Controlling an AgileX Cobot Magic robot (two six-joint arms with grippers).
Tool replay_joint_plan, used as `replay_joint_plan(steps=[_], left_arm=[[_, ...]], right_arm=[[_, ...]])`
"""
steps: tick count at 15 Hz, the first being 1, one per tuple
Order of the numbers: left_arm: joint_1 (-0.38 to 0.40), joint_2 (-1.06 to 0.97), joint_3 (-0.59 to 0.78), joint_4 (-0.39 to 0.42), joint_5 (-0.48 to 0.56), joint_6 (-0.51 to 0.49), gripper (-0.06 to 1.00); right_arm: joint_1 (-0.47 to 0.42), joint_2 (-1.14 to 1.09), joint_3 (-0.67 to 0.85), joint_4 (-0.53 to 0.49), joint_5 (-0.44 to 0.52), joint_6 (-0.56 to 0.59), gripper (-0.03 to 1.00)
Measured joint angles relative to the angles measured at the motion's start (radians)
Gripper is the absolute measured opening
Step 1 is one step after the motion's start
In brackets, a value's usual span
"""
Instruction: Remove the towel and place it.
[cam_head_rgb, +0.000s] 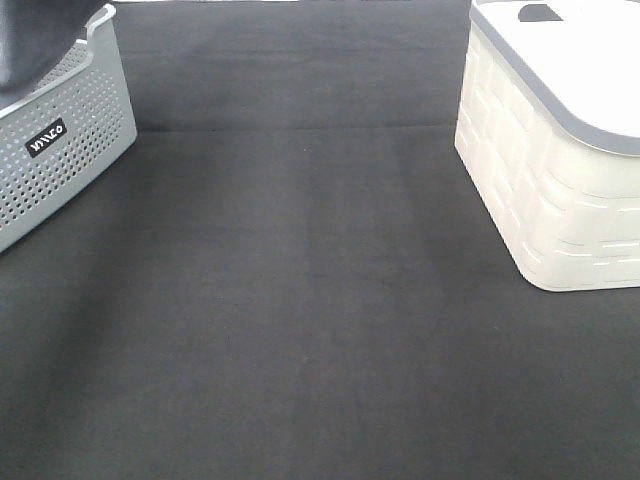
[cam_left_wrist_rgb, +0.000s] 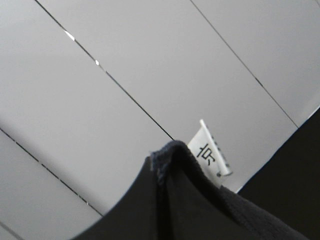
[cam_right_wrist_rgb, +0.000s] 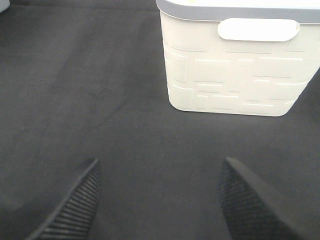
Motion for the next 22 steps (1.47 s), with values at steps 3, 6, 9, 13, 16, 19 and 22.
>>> replay_joint_plan(steps=[3, 6, 9, 13, 16, 19, 22], left_arm=[[-0.093, 0.001, -0.05, 0.079, -0.03, -0.001, 0.0], [-0.163, 0.013, -0.05, 0.176, -0.024, -0.098, 0.0], [-0.244, 0.022, -0.05, 0.4, 0.093, -0.333, 0.0], [-0.359, 0.022, 0.052, 0.807, 0.189, -0.74, 0.0], [-0.449, 0.024, 0.167, 1.025, 0.259, -0.983, 0.0], [-0.5, 0.024, 0.293, 1.094, 0.297, -1.129, 0.0], [-0.521, 0.024, 0.391, 1.098, 0.307, -1.165, 0.0]], right_arm=[[0.0, 0.0, 0.0, 0.0, 0.0, 0.0, 0.67], [0.0, 0.0, 0.0, 0.0, 0.0, 0.0, 0.67], [0.0, 0.0, 0.0, 0.0, 0.0, 0.0, 0.67], [0.0, 0.001, 0.0, 0.023, 0.0, -0.056, 0.67], [0.0, 0.1, -0.019, 0.086, -0.053, -0.164, 0.67], [0.0, 0.279, -0.024, 0.159, -0.154, -0.31, 0.67], [0.0, 0.512, -0.024, 0.317, -0.391, -0.47, 0.65]])
